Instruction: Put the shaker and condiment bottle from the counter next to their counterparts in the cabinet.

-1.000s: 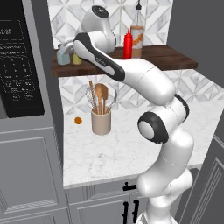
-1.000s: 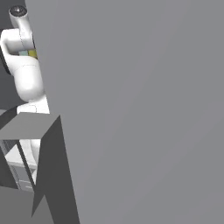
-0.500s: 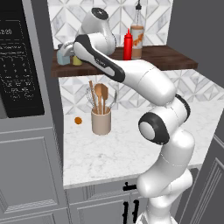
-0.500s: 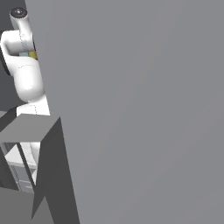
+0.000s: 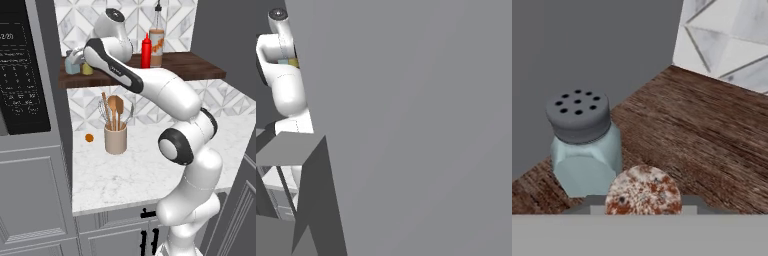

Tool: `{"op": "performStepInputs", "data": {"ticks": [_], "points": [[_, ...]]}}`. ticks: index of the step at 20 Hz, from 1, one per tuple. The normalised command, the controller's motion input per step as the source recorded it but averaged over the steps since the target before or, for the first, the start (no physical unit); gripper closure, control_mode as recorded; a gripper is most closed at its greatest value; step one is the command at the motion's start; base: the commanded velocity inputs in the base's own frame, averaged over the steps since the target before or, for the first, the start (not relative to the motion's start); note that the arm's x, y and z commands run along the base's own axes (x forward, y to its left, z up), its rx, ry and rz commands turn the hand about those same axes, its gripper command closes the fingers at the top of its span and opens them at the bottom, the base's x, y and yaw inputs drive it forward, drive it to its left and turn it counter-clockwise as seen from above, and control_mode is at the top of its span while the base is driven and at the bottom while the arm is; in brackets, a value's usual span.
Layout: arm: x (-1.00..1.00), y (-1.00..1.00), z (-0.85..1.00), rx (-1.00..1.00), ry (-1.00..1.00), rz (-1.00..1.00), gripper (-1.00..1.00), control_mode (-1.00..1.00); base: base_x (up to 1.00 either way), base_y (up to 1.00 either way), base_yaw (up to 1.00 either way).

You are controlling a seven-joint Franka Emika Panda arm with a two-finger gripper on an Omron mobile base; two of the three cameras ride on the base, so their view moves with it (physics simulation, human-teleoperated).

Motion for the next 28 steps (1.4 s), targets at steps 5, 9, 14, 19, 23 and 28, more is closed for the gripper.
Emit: {"op": "performStepInputs", "data": {"ticks": [5,9,14,19,23,28], "points": [[0.14,-0.03,-0.23,0.00,0.04,0.00,-1.00,-1.00,0.00,0.00,0.00],[0.03,0.00,-0.17,0.00,0.00,0.00,-1.00,-1.00,0.00,0.00,0.00],[-0.30,0.00,-0.04,0.00,-0.01,0.03,-1.00,-1.00,0.00,0.00,0.00],[-1.00,0.00,-0.35,0.00,-0.05,0.01,-1.00,-1.00,0.00,0.00,0.00],[-1.00,0.00,-0.51,0.00,-0.04,0.00,-1.00,-1.00,0.00,0.00,0.00],[-1.00,0.00,-0.55,0.00,-0.01,0.00,-1.00,-1.00,0.00,0.00,0.00]]}}
